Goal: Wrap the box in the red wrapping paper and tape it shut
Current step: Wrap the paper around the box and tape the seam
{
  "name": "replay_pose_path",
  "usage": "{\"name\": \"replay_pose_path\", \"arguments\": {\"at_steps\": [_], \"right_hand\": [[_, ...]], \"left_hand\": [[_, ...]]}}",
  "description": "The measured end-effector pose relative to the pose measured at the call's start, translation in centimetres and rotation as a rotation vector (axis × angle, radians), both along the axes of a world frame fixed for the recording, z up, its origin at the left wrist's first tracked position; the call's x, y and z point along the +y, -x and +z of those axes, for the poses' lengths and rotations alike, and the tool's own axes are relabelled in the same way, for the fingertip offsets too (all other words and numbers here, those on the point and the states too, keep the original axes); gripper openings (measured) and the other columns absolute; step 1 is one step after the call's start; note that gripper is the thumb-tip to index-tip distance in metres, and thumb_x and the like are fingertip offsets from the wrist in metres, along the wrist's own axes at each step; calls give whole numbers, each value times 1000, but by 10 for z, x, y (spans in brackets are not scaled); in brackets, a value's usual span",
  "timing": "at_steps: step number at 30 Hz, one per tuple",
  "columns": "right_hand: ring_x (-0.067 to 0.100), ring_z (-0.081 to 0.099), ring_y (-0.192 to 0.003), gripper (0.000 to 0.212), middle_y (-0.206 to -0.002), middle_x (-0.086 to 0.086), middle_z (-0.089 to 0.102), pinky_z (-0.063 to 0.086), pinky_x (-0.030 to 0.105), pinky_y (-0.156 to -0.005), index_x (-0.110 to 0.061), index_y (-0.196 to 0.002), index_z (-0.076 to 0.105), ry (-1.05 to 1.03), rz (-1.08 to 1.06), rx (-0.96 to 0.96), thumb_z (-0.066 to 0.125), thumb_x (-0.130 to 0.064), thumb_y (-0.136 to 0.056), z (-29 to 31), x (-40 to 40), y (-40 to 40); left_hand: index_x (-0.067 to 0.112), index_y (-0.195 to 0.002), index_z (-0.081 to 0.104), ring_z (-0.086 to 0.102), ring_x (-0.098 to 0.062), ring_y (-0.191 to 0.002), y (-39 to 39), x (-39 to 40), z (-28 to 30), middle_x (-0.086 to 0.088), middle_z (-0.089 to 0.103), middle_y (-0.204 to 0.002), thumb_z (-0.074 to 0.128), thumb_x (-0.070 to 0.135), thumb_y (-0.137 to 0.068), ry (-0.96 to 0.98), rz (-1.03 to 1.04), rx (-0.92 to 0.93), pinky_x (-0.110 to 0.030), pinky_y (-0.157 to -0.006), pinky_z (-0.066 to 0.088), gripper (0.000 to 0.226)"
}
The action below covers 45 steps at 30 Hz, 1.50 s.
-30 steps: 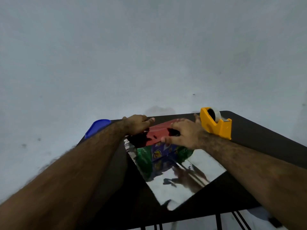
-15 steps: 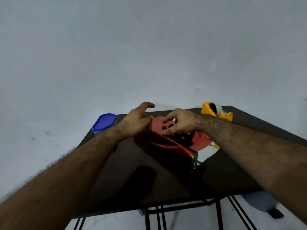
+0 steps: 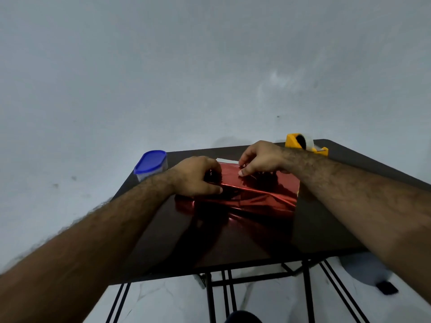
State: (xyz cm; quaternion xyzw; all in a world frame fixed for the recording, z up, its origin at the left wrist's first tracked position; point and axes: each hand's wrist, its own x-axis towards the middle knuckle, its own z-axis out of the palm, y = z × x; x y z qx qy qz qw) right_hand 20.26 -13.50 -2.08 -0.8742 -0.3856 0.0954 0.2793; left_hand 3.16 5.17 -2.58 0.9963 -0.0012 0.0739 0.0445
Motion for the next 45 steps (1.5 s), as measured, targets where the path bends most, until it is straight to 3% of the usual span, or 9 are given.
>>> {"name": "replay_pose_path", "arguments": {"at_steps": [8,13,17,20,23,27,34,37,45], "right_hand": [[13,70,-97,48,-102,0,75,52,28,-88,-23,-115,78,16,226,217,95,-16,-71,4,-12,-2],[17,68,-114,84,-121,2,74,51,34,-98,-28,-128,70,182,248,140,86,-68,-56,14,-15,23],[15,48,-138,129,-150,-11,49,41,40,-118,-31,-157,42,424,279,23,88,-75,-45,17,-12,41],[17,43,-143,134,-158,-10,41,37,42,-121,-30,-160,32,514,277,-38,93,-71,-48,20,-11,51],[16,49,-136,123,-151,-11,46,41,40,-118,-33,-156,37,505,265,-45,92,-70,-53,19,-14,50],[10,58,-116,103,-128,-11,58,51,35,-104,-38,-136,54,412,250,13,85,-83,-48,14,-16,43],[6,64,-63,45,-68,-12,67,49,22,-64,-22,-85,72,153,122,40,57,-63,-98,3,-6,28],[-1,62,-67,21,-74,-15,69,47,16,-63,-26,-87,80,100,127,1,69,-39,-99,-4,-5,16],[1,70,-86,18,-93,-11,80,53,17,-78,-26,-95,84,97,156,39,74,-41,-95,-12,-9,8]], "left_hand": [[24,-152,53,57,-12,-131,13,-10,13,8,59,-147,70,67,-90,111,-4,7,-28,-104,46,77],[30,-157,44,57,-13,-132,10,10,9,11,58,-147,71,88,-61,267,29,300,-37,-113,45,116],[35,-140,62,64,-10,-120,0,18,4,10,71,-127,37,98,-76,560,114,167,-39,-104,45,94],[25,-134,66,67,-14,-117,-24,28,-2,4,72,-125,43,61,-107,558,170,32,-38,-104,49,51],[16,-137,62,60,-20,-126,-52,36,-8,2,64,-135,54,31,-108,300,174,94,-35,-109,47,34],[10,-144,58,60,-26,-127,-88,34,-13,-4,62,-140,59,34,-105,122,160,218,-34,-105,49,46],[14,-119,65,65,-22,-92,-135,41,-28,-3,69,-111,66,38,-98,-70,133,293,-34,-76,54,32],[19,-116,69,69,-19,-93,-146,46,-37,2,70,-106,73,39,-94,-27,144,262,-36,-76,61,30],[16,-99,73,67,-20,-91,-160,52,-39,2,73,-97,79,26,-89,17,154,205,-33,-82,57,15]]}}
